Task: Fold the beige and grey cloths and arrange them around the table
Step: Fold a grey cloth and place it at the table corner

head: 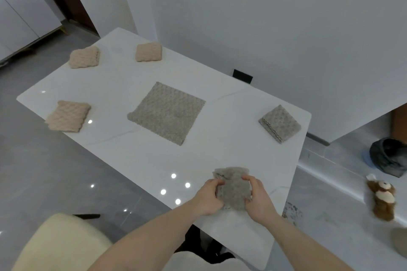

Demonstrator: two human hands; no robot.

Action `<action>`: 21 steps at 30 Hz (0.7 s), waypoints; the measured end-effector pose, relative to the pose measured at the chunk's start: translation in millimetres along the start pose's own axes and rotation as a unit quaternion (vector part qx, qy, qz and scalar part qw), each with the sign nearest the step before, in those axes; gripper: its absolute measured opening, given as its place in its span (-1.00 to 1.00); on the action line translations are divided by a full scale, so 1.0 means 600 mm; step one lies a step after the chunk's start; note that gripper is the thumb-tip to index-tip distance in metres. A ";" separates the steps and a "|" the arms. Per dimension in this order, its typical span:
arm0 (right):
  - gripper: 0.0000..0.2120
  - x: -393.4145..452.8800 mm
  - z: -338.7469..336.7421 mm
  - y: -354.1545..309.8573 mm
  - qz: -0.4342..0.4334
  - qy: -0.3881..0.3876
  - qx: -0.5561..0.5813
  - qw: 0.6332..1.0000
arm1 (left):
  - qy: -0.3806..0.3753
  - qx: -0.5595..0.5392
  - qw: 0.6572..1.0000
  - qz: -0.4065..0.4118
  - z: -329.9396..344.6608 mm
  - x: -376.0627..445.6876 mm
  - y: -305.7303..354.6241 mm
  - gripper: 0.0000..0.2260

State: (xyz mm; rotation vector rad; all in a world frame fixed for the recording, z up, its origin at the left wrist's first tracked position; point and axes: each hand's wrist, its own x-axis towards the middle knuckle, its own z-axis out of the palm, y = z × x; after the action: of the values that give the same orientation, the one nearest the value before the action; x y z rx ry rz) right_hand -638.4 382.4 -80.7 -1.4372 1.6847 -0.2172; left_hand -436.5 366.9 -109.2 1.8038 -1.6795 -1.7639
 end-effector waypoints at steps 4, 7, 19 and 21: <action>-0.42 0.005 0.011 0.018 0.032 -0.012 -0.020 0.999 | -0.014 0.027 1.000 -0.008 0.001 0.014 -0.022 -0.28; -0.40 0.007 0.020 0.031 0.047 -0.062 -0.030 0.996 | 0.008 0.027 1.000 0.005 -0.002 0.017 -0.029 -0.32; -0.31 0.062 -0.034 0.049 0.015 -0.114 -0.112 0.987 | 0.229 0.147 0.961 -0.040 -0.021 0.004 -0.054 -0.46; -0.29 0.091 -0.078 0.058 0.016 -0.085 -0.140 0.986 | 0.229 0.176 0.957 -0.005 -0.007 0.006 -0.045 -0.43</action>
State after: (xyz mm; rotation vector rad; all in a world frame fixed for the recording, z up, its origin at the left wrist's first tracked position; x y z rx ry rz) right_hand -692.6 327.8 -102.3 -1.5841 1.6427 0.1630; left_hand -418.5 372.5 -129.2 2.1463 -1.8509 -0.9703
